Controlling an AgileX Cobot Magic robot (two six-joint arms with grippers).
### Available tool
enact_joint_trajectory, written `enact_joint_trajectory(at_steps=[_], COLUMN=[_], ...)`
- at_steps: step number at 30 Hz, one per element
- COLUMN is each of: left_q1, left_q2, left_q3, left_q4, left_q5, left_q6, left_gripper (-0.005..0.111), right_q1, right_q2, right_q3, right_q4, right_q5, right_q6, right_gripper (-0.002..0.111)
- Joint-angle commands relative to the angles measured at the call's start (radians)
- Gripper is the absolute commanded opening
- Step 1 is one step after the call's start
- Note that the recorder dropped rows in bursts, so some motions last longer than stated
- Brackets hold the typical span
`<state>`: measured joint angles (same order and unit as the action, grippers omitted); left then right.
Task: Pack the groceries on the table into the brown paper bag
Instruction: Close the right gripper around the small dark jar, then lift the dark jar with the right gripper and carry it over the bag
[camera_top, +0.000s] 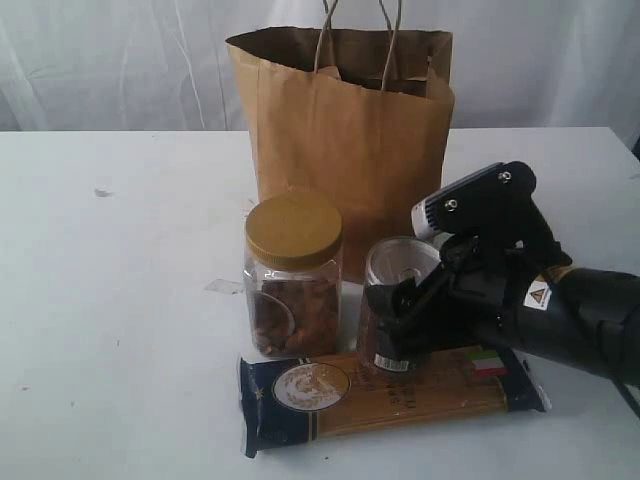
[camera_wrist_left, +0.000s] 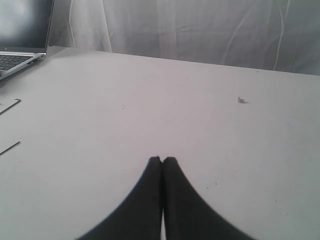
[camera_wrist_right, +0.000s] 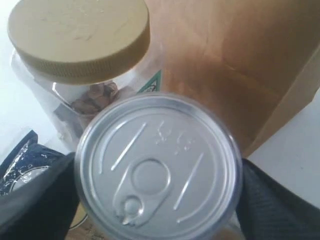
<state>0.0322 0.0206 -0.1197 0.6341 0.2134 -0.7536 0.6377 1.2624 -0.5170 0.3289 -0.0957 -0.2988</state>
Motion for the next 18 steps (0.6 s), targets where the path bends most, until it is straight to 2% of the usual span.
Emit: enact_joint_trajectory(at_steps=[1, 7, 18], left_q1=[0.000, 0.000, 0.000], left_q2=[0.003, 0.003, 0.003], left_q3=[0.004, 0.004, 0.004], left_q4=[0.006, 0.006, 0.006], left_q5=[-0.004, -0.004, -0.004], left_q6=[-0.007, -0.007, -0.007], left_gripper=[0.000, 0.000, 0.000], right_q1=[-0.001, -0.001, -0.001], right_q2=[-0.034, -0.130, -0.349], right_q3=[-0.004, -0.004, -0.004], right_q4=[-0.007, -0.007, -0.001], right_q5=[-0.032, 0.032, 0.301], right_q6=[-0.012, -0.012, 0.072], right_gripper=[0.000, 0.000, 0.000])
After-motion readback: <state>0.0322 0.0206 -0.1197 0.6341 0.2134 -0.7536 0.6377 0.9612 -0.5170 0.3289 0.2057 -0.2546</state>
